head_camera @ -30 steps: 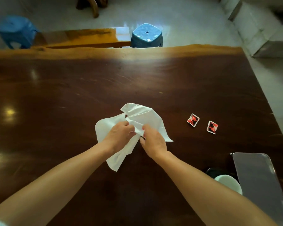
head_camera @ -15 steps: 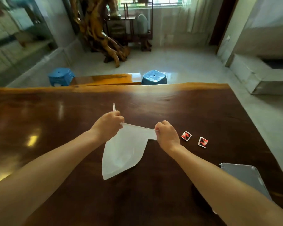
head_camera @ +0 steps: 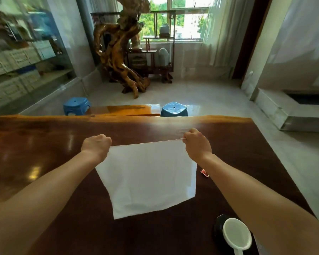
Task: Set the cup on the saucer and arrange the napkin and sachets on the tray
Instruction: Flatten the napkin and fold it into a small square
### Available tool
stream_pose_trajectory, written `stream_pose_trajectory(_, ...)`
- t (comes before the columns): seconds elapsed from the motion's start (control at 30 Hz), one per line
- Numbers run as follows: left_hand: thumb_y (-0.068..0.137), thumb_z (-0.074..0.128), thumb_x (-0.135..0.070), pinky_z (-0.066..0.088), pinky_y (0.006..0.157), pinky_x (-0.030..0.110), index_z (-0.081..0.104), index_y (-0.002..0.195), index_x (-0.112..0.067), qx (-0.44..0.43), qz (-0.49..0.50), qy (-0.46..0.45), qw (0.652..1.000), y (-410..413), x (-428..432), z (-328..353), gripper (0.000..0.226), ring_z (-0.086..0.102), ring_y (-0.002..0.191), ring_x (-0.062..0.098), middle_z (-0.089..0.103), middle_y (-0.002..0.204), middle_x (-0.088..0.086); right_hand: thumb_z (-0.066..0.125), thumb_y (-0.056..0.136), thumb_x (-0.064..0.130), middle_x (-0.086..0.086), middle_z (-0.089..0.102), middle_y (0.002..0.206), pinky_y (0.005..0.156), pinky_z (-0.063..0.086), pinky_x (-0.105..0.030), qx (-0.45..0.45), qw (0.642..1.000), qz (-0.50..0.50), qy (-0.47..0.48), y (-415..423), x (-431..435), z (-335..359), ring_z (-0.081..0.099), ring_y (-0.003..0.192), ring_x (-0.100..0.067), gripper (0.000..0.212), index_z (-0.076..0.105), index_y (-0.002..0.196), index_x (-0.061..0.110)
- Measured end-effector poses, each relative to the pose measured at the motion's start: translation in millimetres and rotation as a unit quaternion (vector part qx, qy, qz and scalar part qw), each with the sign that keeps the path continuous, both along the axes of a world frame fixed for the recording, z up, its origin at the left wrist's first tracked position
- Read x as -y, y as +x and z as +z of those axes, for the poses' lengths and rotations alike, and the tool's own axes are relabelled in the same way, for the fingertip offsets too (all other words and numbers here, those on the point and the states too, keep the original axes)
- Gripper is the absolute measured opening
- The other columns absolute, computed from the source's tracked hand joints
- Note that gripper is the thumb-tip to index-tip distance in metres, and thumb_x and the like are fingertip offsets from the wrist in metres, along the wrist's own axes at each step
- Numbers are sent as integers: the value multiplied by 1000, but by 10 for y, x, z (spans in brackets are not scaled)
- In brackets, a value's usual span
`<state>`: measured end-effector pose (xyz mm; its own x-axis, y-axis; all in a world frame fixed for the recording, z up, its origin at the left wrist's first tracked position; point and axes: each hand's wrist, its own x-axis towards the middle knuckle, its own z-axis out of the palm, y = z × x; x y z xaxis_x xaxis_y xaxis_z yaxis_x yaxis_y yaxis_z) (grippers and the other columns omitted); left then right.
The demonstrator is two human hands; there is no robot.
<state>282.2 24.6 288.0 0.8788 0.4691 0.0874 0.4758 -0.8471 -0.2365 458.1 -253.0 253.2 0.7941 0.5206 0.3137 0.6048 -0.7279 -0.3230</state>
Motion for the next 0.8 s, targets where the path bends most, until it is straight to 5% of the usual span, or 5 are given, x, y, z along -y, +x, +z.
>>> stream_pose_trajectory(0.27, 96, 63, -16, 62, 73, 39, 77, 99, -20, 160, 1, -51, 986, 371, -238, 238, 14, 73, 80, 26, 76, 91, 6, 52, 90, -4, -15, 60, 108, 75, 51, -37, 12, 999, -38, -19, 463, -37, 385, 64, 95, -39, 24, 71, 102, 2)
stream_pose_trajectory(0.5, 99, 57, -12, 52, 66, 39, 72, 83, -4, 275, -42, -77, 957, 603, -453, 677, 23, 68, 72, 33, 70, 76, 17, 51, 86, -9, -15, 59, 100, 70, 53, -39, 58, 996, -60, 24, 770, -93, 754, 63, 83, -37, 25, 70, 96, 2)
stream_pose_trajectory(0.63, 94, 63, -6, 50, 71, 45, 73, 82, 1, 293, -54, -94, 950, 534, -560, 802, 16, 66, 76, 38, 70, 79, 23, 52, 85, -10, -14, 59, 99, 69, 51, -37, 70, 995, -51, 47, 749, -58, 824, 62, 82, -36, 25, 71, 94, 3)
stream_pose_trajectory(0.8, 85, 74, -2, 46, 71, 28, 75, 76, -7, 205, -64, -87, 973, 98, -383, 524, 10, 58, 70, 15, 70, 79, 11, 56, 86, -6, -16, 62, 104, 78, 53, -39, 31, 998, -52, 32, 529, 133, 551, 63, 93, -37, 22, 72, 98, 3)
